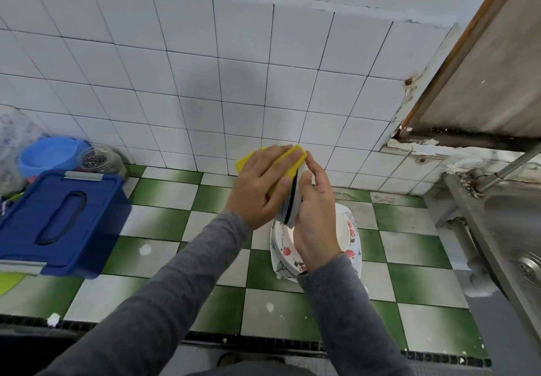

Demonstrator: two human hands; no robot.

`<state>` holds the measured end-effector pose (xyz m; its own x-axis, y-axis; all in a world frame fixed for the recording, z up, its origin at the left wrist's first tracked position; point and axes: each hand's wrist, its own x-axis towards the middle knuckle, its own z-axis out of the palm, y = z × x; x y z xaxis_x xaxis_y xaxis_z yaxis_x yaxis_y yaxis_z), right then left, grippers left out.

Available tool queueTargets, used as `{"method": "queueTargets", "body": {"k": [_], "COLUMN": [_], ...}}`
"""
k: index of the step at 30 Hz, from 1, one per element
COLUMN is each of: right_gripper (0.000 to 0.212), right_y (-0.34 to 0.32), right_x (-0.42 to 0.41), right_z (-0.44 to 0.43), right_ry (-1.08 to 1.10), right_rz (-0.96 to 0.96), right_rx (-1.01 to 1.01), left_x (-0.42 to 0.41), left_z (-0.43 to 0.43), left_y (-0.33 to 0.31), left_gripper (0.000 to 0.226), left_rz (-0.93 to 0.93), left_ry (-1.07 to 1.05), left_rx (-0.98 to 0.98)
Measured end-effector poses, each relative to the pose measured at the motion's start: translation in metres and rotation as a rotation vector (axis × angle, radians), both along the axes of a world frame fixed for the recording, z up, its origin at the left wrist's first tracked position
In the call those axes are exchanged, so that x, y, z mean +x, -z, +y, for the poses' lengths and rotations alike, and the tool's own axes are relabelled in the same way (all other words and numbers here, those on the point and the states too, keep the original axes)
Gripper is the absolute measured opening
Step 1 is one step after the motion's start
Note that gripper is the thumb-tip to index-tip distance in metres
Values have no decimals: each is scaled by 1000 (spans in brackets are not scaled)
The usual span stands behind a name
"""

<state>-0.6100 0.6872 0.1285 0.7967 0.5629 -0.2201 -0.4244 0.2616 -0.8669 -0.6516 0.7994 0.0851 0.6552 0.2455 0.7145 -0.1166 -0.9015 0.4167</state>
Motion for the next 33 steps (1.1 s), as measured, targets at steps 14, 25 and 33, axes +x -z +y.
{"method": "queueTargets", "body": {"k": [14, 25, 33], "right_gripper": [32, 32, 41], "right_y": [-2, -10, -14], "right_x": [13, 33, 25], "right_z": [-3, -9, 2], "right_ry": [-63, 27, 181], "right_rz": [-346, 128, 457], "right_rx": [-141, 203, 342], "left_x": [3, 9, 19], "left_z": [13, 8, -10], "left_y": [-2, -16, 5], "left_gripper": [43, 44, 50], "left_rz": [-97, -387, -407], "left_ry": [-49, 38, -178], "left_rx": [-290, -1140, -517]}}
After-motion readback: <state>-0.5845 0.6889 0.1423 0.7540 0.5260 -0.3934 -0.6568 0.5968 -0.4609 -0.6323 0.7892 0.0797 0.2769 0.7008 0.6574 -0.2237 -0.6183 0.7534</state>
